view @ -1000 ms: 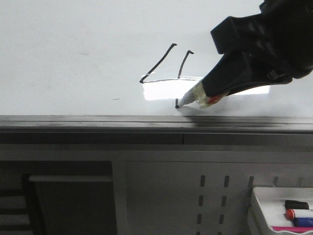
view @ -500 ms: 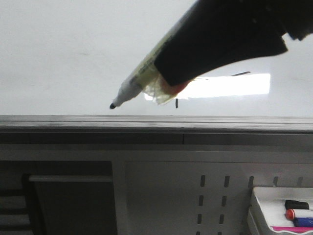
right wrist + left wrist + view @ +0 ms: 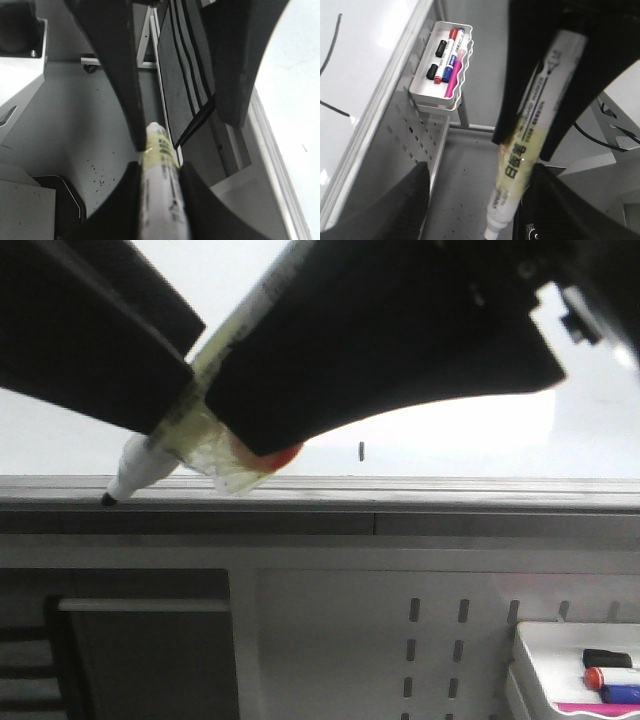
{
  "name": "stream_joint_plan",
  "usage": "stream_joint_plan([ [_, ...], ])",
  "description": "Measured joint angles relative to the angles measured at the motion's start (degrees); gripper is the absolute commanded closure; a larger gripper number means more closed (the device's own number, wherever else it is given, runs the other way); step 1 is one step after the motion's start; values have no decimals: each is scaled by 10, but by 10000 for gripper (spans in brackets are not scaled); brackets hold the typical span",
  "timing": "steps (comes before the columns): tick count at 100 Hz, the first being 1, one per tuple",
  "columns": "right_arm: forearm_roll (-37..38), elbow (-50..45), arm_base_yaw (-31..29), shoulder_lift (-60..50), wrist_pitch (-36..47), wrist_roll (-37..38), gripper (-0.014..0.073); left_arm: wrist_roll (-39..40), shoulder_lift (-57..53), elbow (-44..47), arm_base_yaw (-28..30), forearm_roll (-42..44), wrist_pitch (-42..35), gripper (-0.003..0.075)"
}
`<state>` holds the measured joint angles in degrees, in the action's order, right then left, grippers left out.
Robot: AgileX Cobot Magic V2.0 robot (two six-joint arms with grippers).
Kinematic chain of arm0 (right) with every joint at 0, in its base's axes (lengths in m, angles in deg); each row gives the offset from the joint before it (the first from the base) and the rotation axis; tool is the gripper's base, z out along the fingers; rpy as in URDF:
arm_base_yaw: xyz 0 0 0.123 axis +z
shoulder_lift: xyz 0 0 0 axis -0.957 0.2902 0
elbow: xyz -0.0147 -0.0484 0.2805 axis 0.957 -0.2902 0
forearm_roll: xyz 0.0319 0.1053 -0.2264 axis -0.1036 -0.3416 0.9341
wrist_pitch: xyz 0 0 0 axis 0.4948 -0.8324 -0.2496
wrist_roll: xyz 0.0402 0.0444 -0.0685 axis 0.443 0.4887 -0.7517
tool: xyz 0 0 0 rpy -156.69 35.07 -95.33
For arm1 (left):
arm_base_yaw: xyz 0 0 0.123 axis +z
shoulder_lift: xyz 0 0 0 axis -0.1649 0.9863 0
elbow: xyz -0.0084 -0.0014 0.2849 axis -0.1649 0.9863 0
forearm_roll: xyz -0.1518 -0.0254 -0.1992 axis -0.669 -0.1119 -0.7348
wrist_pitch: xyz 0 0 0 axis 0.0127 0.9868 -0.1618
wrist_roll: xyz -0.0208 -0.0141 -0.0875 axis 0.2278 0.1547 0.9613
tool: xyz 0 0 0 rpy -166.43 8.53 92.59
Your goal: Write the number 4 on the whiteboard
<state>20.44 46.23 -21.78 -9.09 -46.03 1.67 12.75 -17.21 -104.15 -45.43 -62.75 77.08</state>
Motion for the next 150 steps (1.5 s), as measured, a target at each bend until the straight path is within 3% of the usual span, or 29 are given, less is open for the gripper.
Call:
stream_joint_plan([
  [12, 1, 0, 0, 0, 12, 0, 645, -1, 24, -6, -3, 2, 3, 435],
  [41, -2, 0, 0, 0, 29, 0, 645, -14, 42, -6, -5, 8, 10, 741],
  [69, -8, 0, 0, 0, 27, 0, 643, -30, 42, -6, -9, 15, 10, 741],
  [76, -8, 0, 0, 0, 27, 0, 603, -30, 42, -6, -10, 15, 10, 741],
  [83, -8, 0, 0, 0, 27, 0, 505, -30, 42, -6, -10, 15, 10, 741],
  [95, -8, 0, -1, 0, 31, 0, 253, -30, 44, -6, -10, 13, 9, 741],
  [107, -13, 0, -1, 0, 38, 0, 116, -24, 49, -6, -10, 9, -1, 741],
  [139, -15, 0, -22, -90, 38, 0, 106, 11, 50, -6, -10, 5, -51, 741],
  [150, -17, 0, -36, -141, 36, 11, 137, 61, 52, 9, -4, -4, -128, 741],
])
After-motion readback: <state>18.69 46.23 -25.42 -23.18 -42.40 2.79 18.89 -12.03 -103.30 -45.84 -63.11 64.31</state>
